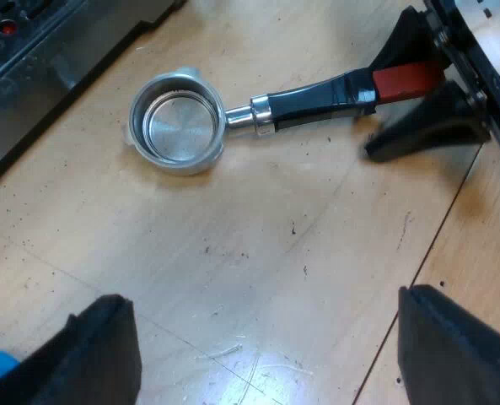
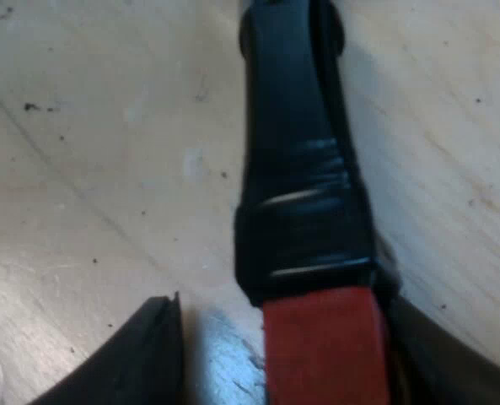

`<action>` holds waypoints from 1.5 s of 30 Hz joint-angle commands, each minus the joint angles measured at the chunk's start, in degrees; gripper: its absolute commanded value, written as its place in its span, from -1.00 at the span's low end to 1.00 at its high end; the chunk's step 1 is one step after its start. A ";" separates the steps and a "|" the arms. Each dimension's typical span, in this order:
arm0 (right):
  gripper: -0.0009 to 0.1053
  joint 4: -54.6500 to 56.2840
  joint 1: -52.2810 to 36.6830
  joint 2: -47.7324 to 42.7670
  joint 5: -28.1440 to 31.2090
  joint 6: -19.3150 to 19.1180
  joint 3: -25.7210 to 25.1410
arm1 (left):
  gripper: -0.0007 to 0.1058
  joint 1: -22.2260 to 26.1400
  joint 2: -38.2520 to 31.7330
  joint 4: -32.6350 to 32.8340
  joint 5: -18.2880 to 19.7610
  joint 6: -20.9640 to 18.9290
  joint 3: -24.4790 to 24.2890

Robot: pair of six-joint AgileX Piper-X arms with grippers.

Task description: Grind coffee beans and then tamp

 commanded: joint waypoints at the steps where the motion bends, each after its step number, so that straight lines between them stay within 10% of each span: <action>1: 0.16 -0.27 -0.21 0.19 -0.34 0.01 -0.44 | 0.25 -0.26 0.06 -0.35 0.18 0.02 -0.31; 27: 0.16 44.29 -0.11 -6.94 2.14 -0.43 -20.62 | 0.25 -0.26 0.06 0.86 -0.58 0.02 -0.31; 45: 0.33 39.13 10.57 -18.42 3.87 -4.35 -28.80 | 0.25 -0.26 0.06 1.06 -6.88 -0.21 -2.80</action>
